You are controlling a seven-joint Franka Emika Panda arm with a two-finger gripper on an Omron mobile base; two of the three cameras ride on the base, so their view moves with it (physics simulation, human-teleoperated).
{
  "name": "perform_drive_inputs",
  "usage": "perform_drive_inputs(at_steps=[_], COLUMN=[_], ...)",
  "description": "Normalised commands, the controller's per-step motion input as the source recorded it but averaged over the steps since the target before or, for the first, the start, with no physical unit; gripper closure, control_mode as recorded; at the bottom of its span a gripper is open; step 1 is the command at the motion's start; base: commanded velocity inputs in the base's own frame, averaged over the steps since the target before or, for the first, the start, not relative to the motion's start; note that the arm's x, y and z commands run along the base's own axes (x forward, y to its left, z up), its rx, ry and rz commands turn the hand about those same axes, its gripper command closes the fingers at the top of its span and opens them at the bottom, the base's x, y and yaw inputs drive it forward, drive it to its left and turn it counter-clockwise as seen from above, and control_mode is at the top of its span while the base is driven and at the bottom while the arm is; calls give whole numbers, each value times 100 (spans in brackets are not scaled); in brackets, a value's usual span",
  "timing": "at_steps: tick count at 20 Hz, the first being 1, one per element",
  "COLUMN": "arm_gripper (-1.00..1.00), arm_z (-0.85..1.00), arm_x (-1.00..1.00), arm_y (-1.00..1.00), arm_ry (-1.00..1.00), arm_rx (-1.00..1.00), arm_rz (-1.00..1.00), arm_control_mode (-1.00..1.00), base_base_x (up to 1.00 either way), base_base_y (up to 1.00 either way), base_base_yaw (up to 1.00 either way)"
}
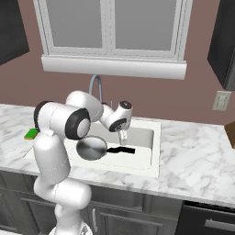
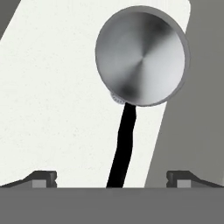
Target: Pick the pan and sponge and place them into the sink. Then turn on the water.
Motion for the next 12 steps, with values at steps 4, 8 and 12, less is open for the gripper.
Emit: perform_drive_inputs(at_steps=[4,8,12], arm_gripper=[-100,-100,-100], arm_z=[22,20,21], arm_x=[-31,-33,-36], arm_y=[17,17,14], arm_ry=[0,0,-1], arm_rx=[-9,-8,-8], arm_rz=[12,12,10], arm_control_mode=[-100,-100,-100], base_base_x=[0,0,0], base_base_y=[0,0,0], base_base_yaw=[0,0,0])
